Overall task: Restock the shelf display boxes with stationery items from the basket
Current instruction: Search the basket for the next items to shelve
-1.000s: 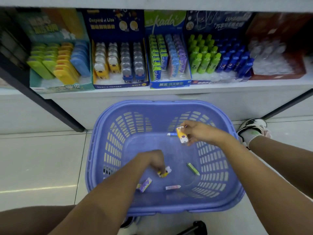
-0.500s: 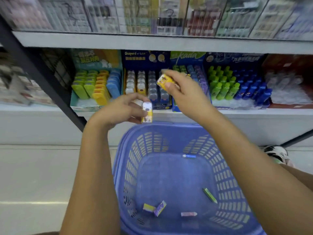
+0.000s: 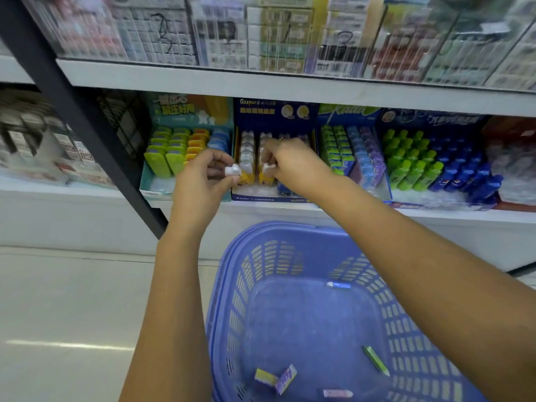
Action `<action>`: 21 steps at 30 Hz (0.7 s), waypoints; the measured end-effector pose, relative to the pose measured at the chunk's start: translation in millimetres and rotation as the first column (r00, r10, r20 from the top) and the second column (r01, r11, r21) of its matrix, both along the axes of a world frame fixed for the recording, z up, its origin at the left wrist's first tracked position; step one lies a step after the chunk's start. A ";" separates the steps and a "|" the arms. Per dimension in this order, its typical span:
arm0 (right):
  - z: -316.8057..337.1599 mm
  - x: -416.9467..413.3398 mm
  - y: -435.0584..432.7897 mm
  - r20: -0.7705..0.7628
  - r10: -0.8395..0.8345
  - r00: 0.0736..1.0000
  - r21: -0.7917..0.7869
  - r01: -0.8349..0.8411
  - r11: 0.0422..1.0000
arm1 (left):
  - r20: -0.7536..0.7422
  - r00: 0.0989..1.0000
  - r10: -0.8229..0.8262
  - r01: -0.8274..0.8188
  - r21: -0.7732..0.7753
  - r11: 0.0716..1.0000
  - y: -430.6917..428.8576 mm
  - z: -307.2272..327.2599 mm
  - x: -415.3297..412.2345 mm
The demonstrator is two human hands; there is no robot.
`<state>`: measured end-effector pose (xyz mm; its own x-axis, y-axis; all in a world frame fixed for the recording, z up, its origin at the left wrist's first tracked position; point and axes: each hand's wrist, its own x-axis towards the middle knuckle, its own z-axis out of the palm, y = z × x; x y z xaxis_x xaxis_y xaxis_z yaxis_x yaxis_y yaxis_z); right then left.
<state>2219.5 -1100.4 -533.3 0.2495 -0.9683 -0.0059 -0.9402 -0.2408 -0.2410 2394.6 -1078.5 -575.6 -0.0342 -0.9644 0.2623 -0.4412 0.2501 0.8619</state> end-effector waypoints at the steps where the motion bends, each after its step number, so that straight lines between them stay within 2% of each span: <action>1: -1.5 -1.5 1.8 0.023 -0.008 1.000 -0.013 0.009 1.000 | 0.004 1.000 -0.013 0.013 -0.003 1.000 -1.1 -1.1 -0.4; 5: -2.6 -0.1 3.0 0.051 -0.009 0.999 -0.074 0.013 0.997 | 0.061 0.996 -0.068 0.067 0.017 0.998 -2.6 -4.3 -2.4; 9: 0.5 6.3 -4.6 0.014 -0.041 0.999 -0.016 0.041 0.999 | 0.145 0.985 -0.089 0.084 0.040 0.996 -8.3 -3.8 -6.6; 14: 0.2 4.7 -4.1 0.044 -0.059 0.997 -0.027 0.060 0.998 | 0.311 0.945 -0.101 0.091 0.045 0.995 -18.3 6.9 -9.7; 17: 1.4 5.1 3.3 -0.012 -0.040 0.999 -0.065 0.039 0.997 | 0.387 0.914 -0.123 0.111 0.053 0.992 -20.3 11.8 -13.2; 19: -2.2 -1.3 19.2 0.055 -0.012 0.998 -0.110 0.018 0.994 | 0.390 0.913 -0.120 0.102 0.066 0.993 -19.3 13.7 -14.5; 21: -7.3 -12.3 47.9 0.227 -0.012 0.974 -0.132 0.043 0.990 | 0.442 0.892 -0.100 0.087 0.051 0.995 -15.4 14.3 -15.6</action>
<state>2207.2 -1052.6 -540.6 0.2024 -0.9628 0.1788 -0.8721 -0.2603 -0.4143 2379.0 -1093.9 -561.4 -0.2309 -0.9578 0.1710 -0.7547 0.2872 0.5898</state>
